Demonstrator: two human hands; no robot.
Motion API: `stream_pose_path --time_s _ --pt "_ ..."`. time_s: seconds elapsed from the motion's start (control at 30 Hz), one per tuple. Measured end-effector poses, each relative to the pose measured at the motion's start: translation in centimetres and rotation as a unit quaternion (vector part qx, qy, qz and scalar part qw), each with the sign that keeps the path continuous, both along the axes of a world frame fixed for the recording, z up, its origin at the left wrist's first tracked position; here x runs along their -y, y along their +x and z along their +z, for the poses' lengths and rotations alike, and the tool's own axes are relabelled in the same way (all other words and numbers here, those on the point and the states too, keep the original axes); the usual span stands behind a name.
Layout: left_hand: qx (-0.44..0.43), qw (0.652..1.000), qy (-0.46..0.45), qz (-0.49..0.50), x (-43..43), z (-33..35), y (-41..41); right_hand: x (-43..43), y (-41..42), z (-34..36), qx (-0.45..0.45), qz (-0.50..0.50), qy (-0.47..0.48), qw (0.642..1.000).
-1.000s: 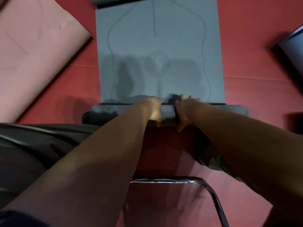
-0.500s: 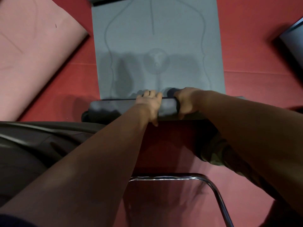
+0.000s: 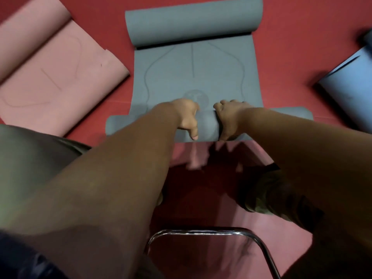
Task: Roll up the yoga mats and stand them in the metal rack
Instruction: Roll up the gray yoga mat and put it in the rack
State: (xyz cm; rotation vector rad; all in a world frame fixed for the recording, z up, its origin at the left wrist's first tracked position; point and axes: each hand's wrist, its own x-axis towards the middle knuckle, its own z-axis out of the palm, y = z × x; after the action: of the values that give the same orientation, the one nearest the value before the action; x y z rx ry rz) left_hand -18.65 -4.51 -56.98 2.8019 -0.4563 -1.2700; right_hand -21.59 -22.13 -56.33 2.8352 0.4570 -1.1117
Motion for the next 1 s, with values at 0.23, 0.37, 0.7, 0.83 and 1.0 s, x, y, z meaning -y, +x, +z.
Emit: stream_pose_path --time_s 0.23,0.37,0.7,0.83,1.0 --pt "0.052 0.996 0.049 -0.056 -0.4 12.8 3.3 -0.5 3.1 11.0 0.043 -0.034 0.035 0.998" --pt "0.133 0.985 0.056 -0.094 -0.8 19.0 3.2 -0.3 3.6 17.4 0.084 -0.058 0.074 0.992" --pt "0.382 0.915 0.038 -0.126 -2.4 22.0 0.0 -0.4 2.9 23.8 0.134 -0.103 0.144 0.975" --pt "0.371 0.920 0.040 -0.121 -1.7 21.8 0.0 -0.2 2.6 22.8 0.147 -0.098 0.154 0.972" --pt "0.367 0.925 0.024 -0.096 -1.1 21.9 0.9 0.1 3.9 23.0 0.138 -0.100 0.145 0.975"
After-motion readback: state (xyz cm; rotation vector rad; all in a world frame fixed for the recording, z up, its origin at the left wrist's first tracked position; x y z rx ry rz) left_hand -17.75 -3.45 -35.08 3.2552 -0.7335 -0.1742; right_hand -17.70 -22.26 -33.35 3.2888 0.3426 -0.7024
